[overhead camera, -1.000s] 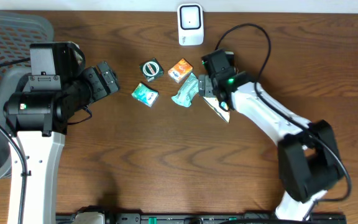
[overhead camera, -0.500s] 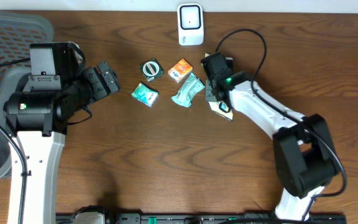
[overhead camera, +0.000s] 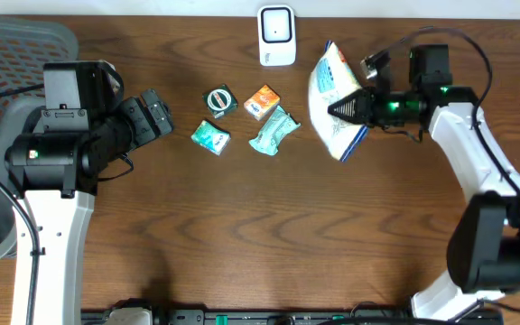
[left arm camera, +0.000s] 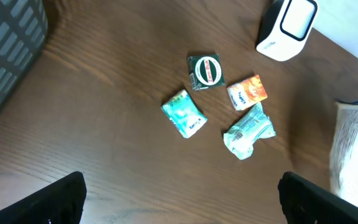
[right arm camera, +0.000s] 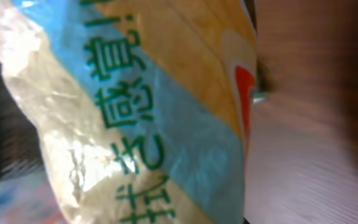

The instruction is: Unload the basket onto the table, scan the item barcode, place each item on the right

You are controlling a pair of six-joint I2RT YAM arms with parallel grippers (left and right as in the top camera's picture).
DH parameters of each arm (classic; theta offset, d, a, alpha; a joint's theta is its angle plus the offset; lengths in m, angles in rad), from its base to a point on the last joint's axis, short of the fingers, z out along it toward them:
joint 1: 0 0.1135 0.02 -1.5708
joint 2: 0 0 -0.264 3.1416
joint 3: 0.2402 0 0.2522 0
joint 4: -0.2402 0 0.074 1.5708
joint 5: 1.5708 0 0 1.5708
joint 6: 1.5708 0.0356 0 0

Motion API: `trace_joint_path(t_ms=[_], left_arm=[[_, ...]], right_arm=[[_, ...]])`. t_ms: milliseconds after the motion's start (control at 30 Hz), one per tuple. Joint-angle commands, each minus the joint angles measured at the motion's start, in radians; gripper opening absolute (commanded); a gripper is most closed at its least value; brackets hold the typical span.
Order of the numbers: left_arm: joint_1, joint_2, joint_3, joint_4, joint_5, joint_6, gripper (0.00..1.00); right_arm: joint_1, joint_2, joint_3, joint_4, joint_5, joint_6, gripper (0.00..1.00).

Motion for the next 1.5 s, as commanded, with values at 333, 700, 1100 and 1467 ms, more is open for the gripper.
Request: trace_joint_path(t_ms=[333, 700, 1100, 1467], left_arm=[[0.005, 0.003, 0.003, -0.001, -0.006, 0.006, 0.98], [0.005, 0.003, 0.003, -0.001, -0.006, 0.006, 0.98], [0.005, 0.003, 0.003, -0.001, -0.006, 0.006, 0.98], [0.005, 0.003, 0.003, -0.001, -0.006, 0.006, 0.98]], right_arm=[[-0.1, 0.383, -0.024, -0.034, -0.187, -0.098, 0.12], [-0.182, 0.101, 0.055, -0.235, 0.489, -0.068, 0.89], [-0.069, 0.118, 0.049, -0.061, 0.567, -0.047, 0.99], [-0.029, 0.311, 0.049, -0.019, 0.39, -0.063, 0.94]])
